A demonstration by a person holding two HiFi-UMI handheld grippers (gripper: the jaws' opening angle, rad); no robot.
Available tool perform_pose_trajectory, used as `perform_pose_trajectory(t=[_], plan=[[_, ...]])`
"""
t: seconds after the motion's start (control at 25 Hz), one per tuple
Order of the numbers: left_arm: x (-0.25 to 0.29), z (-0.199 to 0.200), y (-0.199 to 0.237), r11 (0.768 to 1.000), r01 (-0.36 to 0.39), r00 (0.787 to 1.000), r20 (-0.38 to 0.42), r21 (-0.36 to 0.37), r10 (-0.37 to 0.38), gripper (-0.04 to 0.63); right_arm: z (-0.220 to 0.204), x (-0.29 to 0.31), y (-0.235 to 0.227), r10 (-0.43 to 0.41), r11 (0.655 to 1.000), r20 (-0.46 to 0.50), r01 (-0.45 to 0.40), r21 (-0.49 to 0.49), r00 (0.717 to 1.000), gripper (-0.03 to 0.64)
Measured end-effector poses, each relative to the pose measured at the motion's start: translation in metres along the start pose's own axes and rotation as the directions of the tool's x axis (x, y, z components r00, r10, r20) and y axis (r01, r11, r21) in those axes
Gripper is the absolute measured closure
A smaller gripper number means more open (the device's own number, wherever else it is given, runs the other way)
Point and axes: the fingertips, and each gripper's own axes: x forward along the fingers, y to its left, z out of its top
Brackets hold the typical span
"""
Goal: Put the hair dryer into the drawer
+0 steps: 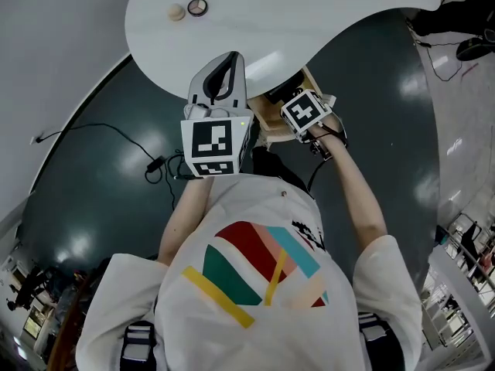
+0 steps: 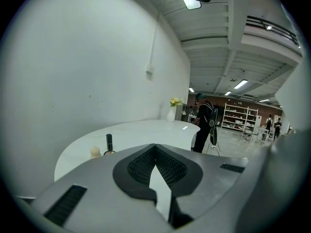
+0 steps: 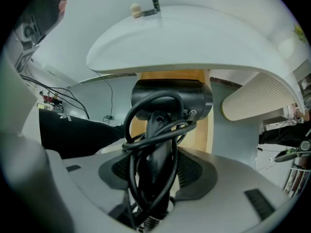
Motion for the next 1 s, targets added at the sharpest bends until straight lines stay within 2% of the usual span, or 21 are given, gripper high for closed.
perform_pose_trajectory(t=[0.16,0.36,0.64,0.84,1.0], plan=[[0.000,-0.011,0.007,1.000,-0.017,1.000,-0.019,-0.010,0.017,0.578,0.012,0.011,-0.002,-0.028,1.000,0.014,0.028,-0.014,1.000,0.396],[-0.003,-0.020,0.011,0.999,-0.033,0.999,-0.042,-0.018,0.032,0.579,0.034,0.019,0.004,-0.030,0.995,0.105,0.039,-0.091,0.994,0.396],[-0.007,-0.035,0.014,0.998,-0.048,0.997,-0.069,-0.029,0.046,0.580,0.044,0.021,-0.005,-0.038,0.991,0.199,0.063,-0.117,0.979,0.396],[-0.011,-0.040,0.014,0.997,-0.057,0.995,-0.079,-0.051,0.053,0.580,0.063,0.017,-0.013,-0.067,0.987,0.301,0.108,-0.120,0.951,0.396],[-0.010,-0.048,0.016,0.997,-0.060,0.995,-0.083,-0.057,0.055,0.578,0.075,0.030,-0.008,-0.072,0.977,0.368,0.140,-0.163,0.927,0.396]])
